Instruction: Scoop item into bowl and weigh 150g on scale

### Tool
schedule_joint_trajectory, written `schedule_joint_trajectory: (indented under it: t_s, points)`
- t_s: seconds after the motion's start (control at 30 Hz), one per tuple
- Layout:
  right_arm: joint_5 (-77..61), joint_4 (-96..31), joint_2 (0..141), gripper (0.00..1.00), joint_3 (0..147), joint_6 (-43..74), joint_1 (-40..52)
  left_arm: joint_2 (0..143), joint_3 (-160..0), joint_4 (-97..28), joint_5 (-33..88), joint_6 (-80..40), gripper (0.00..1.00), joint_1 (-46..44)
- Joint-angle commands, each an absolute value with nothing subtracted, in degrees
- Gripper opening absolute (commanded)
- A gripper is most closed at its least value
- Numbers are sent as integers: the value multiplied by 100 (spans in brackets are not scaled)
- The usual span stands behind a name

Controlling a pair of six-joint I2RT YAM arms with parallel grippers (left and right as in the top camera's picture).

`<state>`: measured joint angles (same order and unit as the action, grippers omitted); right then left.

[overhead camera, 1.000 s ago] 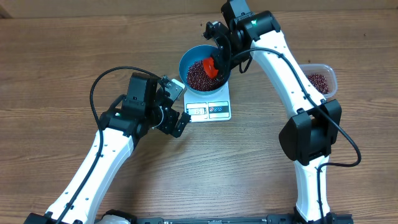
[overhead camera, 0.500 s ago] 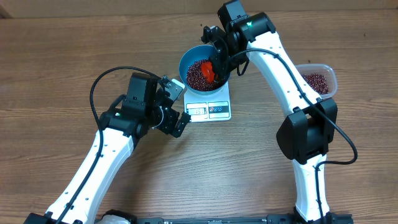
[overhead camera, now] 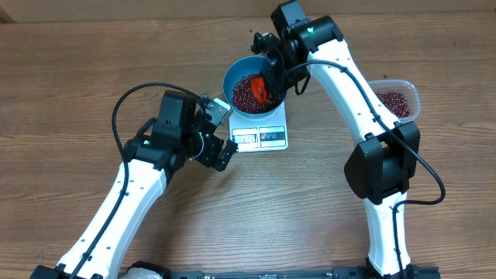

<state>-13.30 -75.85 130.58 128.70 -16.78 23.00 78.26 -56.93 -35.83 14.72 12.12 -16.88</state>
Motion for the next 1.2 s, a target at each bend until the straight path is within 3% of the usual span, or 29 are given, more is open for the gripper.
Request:
schedule_joint_trajectory:
  t_s: [0.0, 1.17]
  points:
    - [-1374, -7627, 13072, 4, 13187, -1627, 2311, 7865, -5682, -3579, 1481, 1155, 100, -1691]
    - [-1835, -7966, 12405, 4, 13325, -1498, 2038, 7865, -5684, -3579, 1483, 1155, 100, -1691]
